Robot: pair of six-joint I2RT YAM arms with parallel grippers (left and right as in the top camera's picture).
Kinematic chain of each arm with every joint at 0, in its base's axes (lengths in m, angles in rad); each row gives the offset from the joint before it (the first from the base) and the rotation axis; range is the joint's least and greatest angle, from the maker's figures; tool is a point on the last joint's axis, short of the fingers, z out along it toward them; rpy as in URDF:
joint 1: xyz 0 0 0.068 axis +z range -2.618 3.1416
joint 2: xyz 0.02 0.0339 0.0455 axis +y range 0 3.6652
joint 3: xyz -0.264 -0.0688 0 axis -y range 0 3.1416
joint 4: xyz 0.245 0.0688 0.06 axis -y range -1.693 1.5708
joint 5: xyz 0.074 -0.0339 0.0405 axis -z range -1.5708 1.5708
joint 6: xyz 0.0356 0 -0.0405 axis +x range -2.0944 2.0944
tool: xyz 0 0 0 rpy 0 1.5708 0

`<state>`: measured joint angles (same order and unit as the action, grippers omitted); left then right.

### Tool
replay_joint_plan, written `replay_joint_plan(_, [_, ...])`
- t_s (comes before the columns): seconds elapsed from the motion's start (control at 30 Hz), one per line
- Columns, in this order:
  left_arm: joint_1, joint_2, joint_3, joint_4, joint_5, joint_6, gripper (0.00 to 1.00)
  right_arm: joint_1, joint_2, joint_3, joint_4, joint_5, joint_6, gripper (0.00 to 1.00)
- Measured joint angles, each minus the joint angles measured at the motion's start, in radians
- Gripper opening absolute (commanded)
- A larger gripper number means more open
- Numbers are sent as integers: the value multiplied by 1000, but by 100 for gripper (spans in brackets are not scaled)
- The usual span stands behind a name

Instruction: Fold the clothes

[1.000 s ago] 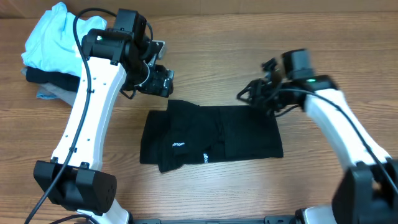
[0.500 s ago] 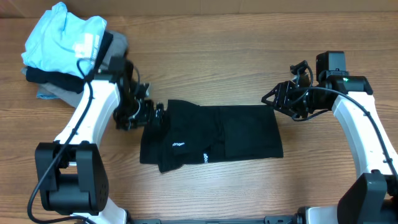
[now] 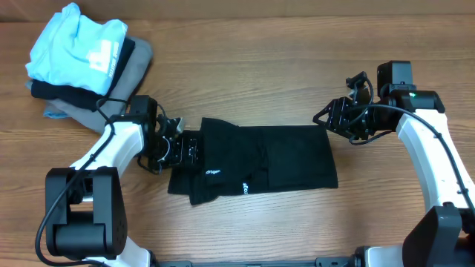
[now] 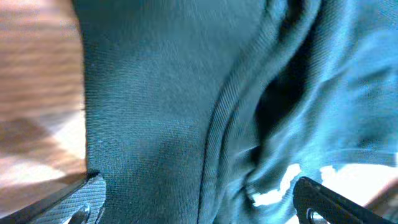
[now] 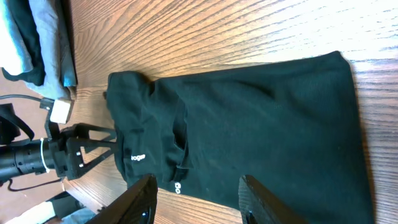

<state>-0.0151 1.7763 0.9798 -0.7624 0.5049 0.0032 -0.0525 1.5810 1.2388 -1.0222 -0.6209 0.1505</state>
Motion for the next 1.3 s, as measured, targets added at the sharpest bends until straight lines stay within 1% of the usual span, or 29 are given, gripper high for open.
replay_joint_plan(0.1, [2,34,3,52,115,2,99,0,0,0,0,0,-5,46])
replay_joint_plan(0.13, [2,46,5,62,151,5,96,0,0,0,-1,0,-6,46])
replay_joint_plan(0.2, [2,69,10,72,208,11,87,0,0,0,-1,0,-6,45])
replay_joint_plan(0.27, [2,87,10,76,242,25,73,0,0,0,-5,0,-9,43])
replay_joint_plan(0.3, [2,94,10,77,250,27,68,0,0,0,-6,0,-10,43])
replay_joint_plan(0.43, [2,116,5,79,278,37,67,0,0,0,-7,0,-10,43])
replay_joint_plan(0.5, [2,116,2,87,285,37,57,0,0,0,-7,0,-12,43])
replay_joint_plan(0.53, [2,117,0,91,283,40,51,0,0,0,-7,0,-13,43])
replay_joint_plan(0.6, [2,123,-5,98,283,47,34,0,0,0,-6,0,-13,43])
replay_joint_plan(0.63, [-1,127,-9,101,274,53,29,0,0,0,-6,0,-13,43])
replay_joint_plan(0.73, [-10,143,-17,96,267,55,10,0,0,0,-8,0,-13,43])
replay_joint_plan(0.8, [-11,148,-22,93,262,58,4,0,0,0,-10,0,-13,43])
replay_joint_plan(0.9, [-10,148,-21,76,262,59,4,0,0,0,-10,0,-13,42])
replay_joint_plan(1.0, [11,152,-16,18,255,60,4,0,0,0,-11,0,-13,42])
replay_joint_plan(1.2, [103,153,37,-112,180,79,4,0,0,0,-18,0,-13,43])
replay_joint_plan(1.27, [129,153,56,-125,153,83,13,0,0,0,-17,0,-13,42])
replay_joint_plan(1.3, [138,152,63,-126,143,86,19,0,0,0,-18,0,-13,43])
